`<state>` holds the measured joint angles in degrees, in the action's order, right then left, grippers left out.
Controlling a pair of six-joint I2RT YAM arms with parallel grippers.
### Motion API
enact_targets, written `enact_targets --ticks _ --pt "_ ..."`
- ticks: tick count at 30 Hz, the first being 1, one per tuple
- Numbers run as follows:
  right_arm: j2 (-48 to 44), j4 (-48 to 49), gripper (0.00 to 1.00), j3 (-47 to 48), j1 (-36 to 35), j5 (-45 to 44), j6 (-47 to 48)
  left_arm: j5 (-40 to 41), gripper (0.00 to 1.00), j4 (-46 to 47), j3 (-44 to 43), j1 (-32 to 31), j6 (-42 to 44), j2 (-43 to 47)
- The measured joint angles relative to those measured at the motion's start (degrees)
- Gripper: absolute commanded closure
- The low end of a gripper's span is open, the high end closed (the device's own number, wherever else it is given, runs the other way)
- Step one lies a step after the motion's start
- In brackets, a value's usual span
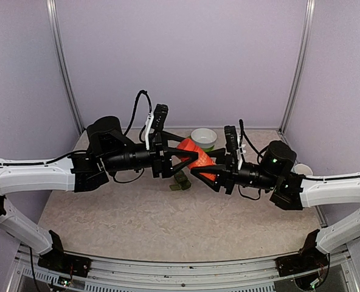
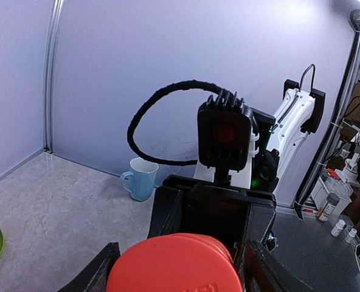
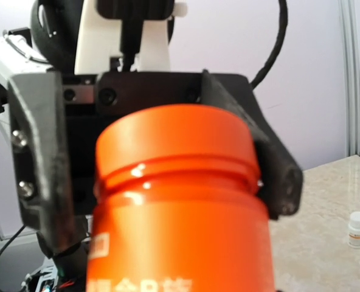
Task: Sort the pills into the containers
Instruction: Unscrew the lid of the pill bottle from the pill bottle.
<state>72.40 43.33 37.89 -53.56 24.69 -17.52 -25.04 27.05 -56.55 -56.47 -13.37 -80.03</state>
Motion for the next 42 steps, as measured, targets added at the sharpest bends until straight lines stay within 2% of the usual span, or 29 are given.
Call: enact_targets --ticks 12,26,42 --pt "-0.3 0.3 0.79 -0.4 0.4 0.8 0.8 1.9 0.50 0.7 1.1 -0.3 -0.8 0.6" --pt "-0.4 2.4 0.79 -2.7 0.4 0.5 4.8 5.7 0.66 1.5 3.2 -1.5 -7.0 1.0" --pt "2.4 3.7 0.80 -3.0 0.4 -4.7 14.4 17.7 0.71 -4.0 3.2 -3.5 -15.5 2.0"
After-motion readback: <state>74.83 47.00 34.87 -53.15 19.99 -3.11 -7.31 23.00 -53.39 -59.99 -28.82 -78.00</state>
